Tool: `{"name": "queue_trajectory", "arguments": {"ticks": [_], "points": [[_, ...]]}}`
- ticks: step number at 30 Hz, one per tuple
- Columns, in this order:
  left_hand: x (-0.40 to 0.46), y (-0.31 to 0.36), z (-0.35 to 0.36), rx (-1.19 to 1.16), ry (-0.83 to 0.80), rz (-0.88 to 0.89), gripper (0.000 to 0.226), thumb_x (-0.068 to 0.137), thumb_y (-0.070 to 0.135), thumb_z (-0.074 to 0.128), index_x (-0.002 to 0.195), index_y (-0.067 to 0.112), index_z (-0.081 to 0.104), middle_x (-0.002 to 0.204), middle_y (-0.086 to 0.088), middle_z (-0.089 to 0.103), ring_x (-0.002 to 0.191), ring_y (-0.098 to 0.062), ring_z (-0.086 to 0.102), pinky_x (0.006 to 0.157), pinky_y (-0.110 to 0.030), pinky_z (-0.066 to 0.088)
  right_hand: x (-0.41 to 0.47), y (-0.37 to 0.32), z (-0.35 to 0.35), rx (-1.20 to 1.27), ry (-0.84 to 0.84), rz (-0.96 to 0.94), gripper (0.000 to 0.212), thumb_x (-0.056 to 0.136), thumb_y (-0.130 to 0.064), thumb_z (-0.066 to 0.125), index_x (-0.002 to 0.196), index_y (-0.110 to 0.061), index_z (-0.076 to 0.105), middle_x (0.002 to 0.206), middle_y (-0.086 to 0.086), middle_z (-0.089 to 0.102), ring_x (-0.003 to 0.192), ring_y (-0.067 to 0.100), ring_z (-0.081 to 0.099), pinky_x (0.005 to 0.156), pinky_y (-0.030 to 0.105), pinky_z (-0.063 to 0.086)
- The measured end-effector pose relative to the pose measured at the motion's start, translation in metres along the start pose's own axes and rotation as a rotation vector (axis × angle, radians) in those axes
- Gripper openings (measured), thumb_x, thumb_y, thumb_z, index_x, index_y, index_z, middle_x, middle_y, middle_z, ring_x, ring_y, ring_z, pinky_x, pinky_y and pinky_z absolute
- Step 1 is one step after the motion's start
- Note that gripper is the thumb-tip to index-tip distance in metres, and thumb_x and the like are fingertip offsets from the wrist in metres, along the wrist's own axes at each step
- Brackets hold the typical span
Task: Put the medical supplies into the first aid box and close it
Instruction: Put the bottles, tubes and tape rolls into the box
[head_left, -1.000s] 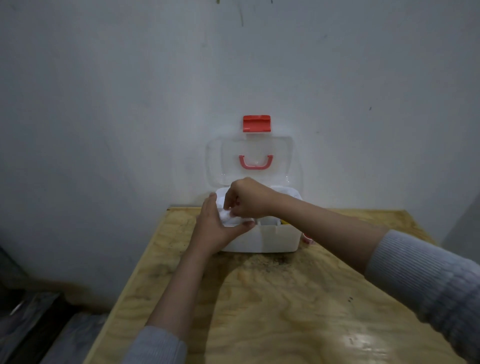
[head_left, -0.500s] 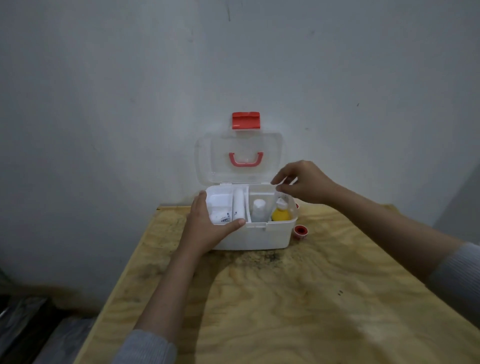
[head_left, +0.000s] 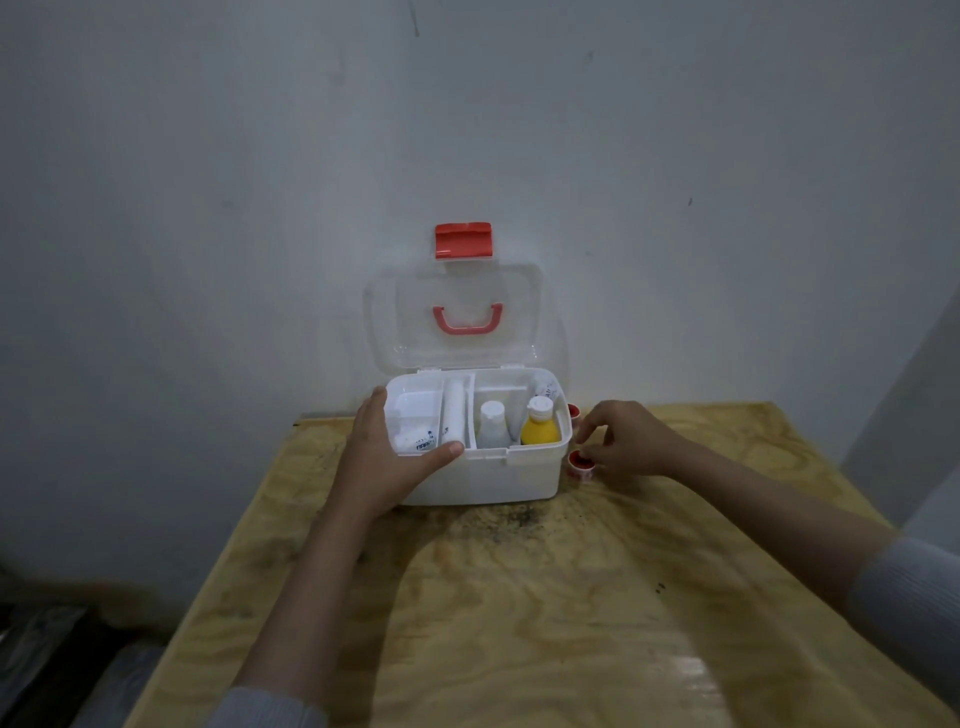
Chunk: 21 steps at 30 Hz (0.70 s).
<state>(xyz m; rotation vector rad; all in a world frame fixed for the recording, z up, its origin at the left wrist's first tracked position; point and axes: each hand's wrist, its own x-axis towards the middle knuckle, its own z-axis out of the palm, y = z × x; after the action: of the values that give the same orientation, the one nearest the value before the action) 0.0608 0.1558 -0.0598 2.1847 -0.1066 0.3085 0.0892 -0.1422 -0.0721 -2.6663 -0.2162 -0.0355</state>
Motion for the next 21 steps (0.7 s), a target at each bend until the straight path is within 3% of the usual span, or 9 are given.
{"name": "queue_trajectory", "arguments": {"ticks": [3,9,12,15,21], "points": [[0.002,-0.003,0.000,0.015,0.001,-0.016,0.108,0.060,0.052,0.081,0.146,0.023,0.023,0.152,0.003,0.029,0.135,-0.018,0.033,0.101,-0.032,0.033,0.006,0.000,0.006,0.006,0.059,0.013,0.010,0.070,-0.019,0.071,0.080,-0.016,0.071,0.101,0.005,0.064,0.082,0.016,0.057,0.076,0.033,0.053],[0.005,-0.007,0.001,0.034,-0.008,-0.048,0.114,0.057,0.057,0.080,0.148,0.024,0.021,0.155,0.003,0.025,0.138,-0.019,0.030,0.107,-0.039,0.033,0.019,-0.002,0.006,0.036,0.063,0.010,0.019,0.073,-0.018,0.065,0.092,-0.014,0.066,0.095,-0.002,0.064,0.073,0.014,0.054,0.067,0.025,0.041],[0.005,-0.007,0.002,0.024,-0.010,-0.047,0.113,0.057,0.057,0.080,0.148,0.024,0.022,0.155,0.004,0.025,0.138,-0.019,0.030,0.107,-0.039,0.032,0.023,-0.003,0.000,0.059,-0.002,0.007,0.009,0.074,-0.015,0.065,0.083,-0.017,0.061,0.091,0.001,0.067,0.071,0.016,0.057,0.066,0.029,0.047],[0.006,-0.008,0.002,0.018,-0.005,-0.040,0.113,0.057,0.055,0.081,0.148,0.023,0.022,0.154,0.004,0.026,0.138,-0.018,0.030,0.107,-0.037,0.032,0.022,-0.002,-0.005,0.049,-0.045,0.000,0.018,0.073,-0.012,0.064,0.070,-0.026,0.054,0.084,0.003,0.066,0.075,0.019,0.060,0.071,0.033,0.051],[0.007,-0.010,0.002,0.024,-0.013,-0.039,0.114,0.057,0.056,0.081,0.148,0.022,0.022,0.155,0.003,0.025,0.139,-0.018,0.029,0.109,-0.039,0.031,0.012,0.006,-0.010,0.062,-0.063,-0.001,0.008,0.075,-0.008,0.066,0.077,-0.017,0.065,0.074,-0.007,0.060,0.073,0.012,0.058,0.075,0.032,0.051]]}}
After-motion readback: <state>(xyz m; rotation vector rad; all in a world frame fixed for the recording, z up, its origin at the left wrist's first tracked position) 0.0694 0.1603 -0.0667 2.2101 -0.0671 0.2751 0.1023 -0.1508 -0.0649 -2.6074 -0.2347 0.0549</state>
